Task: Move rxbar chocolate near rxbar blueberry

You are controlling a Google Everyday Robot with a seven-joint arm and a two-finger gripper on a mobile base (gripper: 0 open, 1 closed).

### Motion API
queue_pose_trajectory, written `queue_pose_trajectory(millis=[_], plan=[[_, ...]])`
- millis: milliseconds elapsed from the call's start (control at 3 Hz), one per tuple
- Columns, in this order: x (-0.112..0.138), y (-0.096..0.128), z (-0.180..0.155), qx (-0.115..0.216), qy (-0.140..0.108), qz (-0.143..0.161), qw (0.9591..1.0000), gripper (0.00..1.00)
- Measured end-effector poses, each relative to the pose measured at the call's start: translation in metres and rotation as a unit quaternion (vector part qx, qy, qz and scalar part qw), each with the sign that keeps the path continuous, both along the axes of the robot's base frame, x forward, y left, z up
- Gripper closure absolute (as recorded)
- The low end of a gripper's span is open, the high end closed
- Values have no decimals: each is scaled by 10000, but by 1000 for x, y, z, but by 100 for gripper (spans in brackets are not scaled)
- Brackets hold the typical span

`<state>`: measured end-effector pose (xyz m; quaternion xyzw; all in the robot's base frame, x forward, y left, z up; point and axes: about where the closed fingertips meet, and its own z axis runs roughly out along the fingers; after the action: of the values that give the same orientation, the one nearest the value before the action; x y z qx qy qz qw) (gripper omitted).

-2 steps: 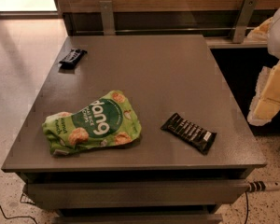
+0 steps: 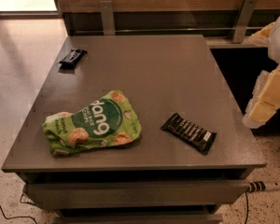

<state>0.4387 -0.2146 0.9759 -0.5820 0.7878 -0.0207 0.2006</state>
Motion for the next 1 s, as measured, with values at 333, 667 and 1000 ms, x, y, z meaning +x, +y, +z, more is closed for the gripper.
queue_pose_trajectory(millis=[333, 667, 1000], plan=[[-5, -14, -30, 932, -206, -427, 9945, 0], [0, -18, -47, 1757, -474, -638, 9812, 0], [4, -4, -56, 2593, -576, -644, 9619, 0]])
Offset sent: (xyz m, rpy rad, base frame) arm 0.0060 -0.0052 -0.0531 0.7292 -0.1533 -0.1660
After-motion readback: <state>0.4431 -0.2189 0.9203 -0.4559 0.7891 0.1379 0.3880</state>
